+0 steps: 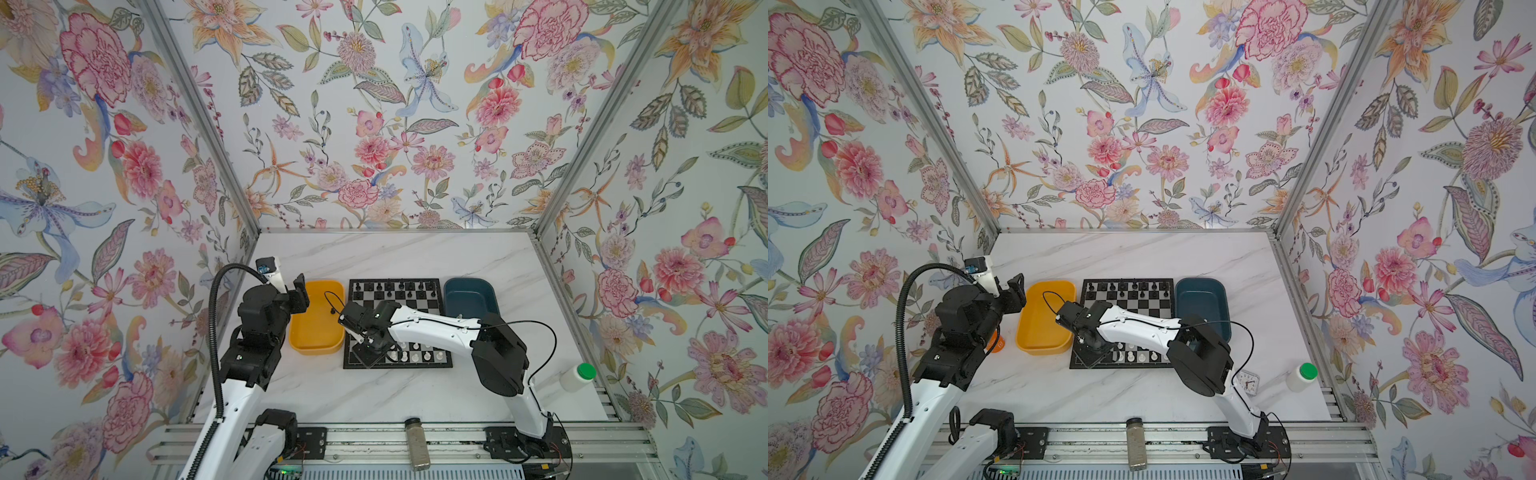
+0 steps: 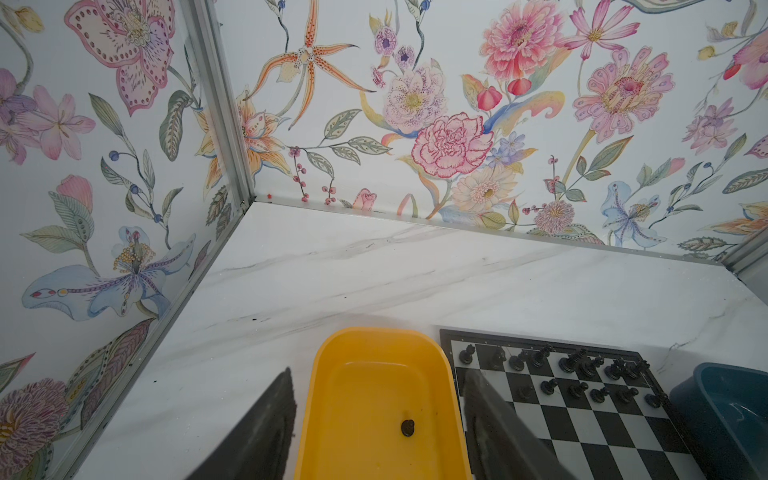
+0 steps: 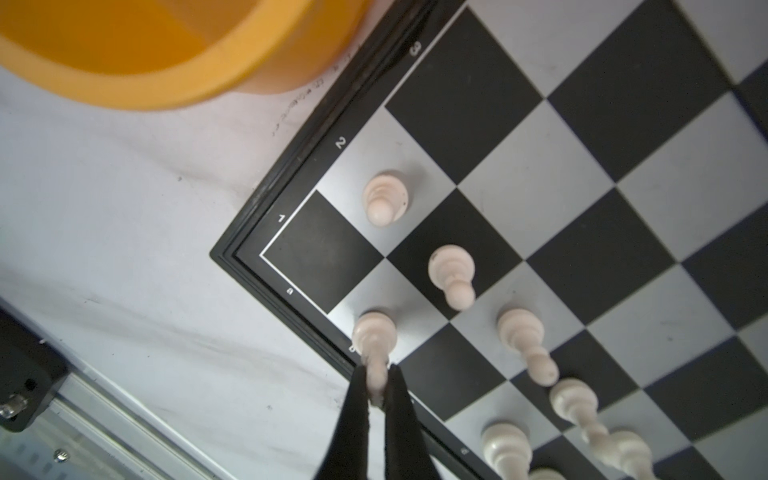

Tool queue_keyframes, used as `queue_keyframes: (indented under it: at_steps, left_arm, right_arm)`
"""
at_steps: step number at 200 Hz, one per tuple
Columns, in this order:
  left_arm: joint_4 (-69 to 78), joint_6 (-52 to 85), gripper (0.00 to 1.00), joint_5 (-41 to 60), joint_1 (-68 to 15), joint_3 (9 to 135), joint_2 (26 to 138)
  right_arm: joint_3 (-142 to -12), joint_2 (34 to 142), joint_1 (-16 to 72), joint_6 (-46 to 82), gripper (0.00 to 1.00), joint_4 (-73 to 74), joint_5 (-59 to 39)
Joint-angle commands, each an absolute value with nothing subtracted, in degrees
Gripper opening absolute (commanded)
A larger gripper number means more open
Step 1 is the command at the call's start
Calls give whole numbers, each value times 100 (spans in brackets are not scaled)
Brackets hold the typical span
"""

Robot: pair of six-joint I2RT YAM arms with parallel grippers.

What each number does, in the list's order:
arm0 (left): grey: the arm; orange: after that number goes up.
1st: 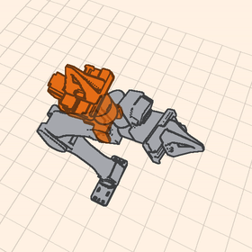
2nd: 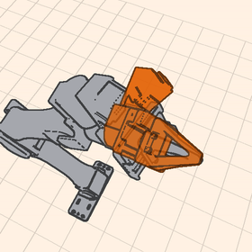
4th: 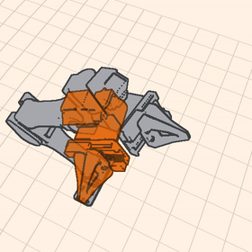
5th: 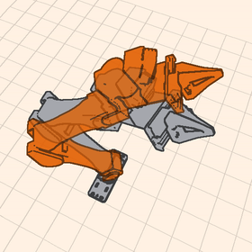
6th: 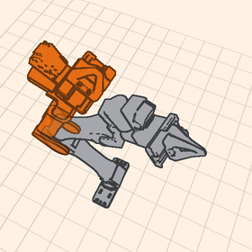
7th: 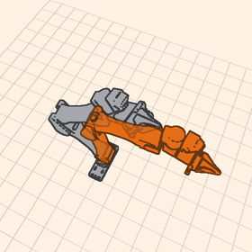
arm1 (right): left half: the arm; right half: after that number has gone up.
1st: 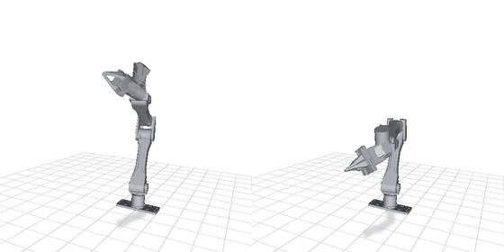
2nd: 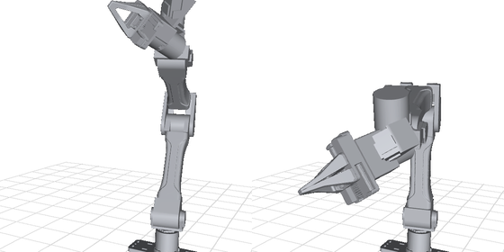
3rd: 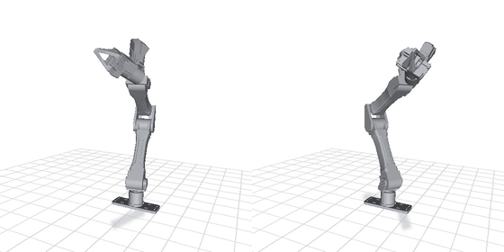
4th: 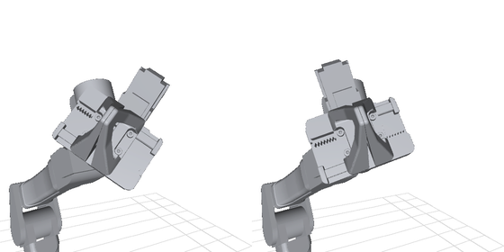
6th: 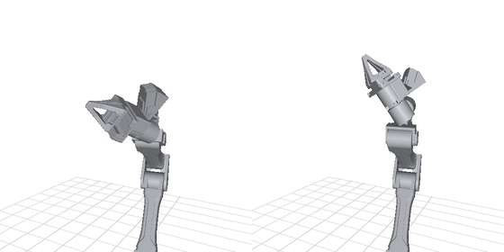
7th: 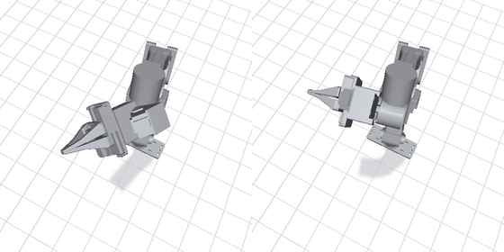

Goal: Set up the chess pieces on the board
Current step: 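Lower the white piece onto the empty corner square with the right gripper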

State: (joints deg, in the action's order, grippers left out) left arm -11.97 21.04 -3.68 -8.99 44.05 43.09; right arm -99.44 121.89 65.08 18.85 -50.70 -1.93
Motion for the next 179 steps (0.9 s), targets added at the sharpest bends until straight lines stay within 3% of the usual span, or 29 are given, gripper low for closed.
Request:
queue_keyframes:
  at_steps: [1, 179]
  left_arm:
    - [-1178, 2065, 66, -439, -879, 4290, 4231]
    - [-1132, 2064, 66, -422, -863, 4228, 4210]
  right_arm:
    - [-10020, 12341, 6569, 1972, 0, -5097, -115]
    - [-10015, 12324, 6622, 2001, 12, -5096, -141]
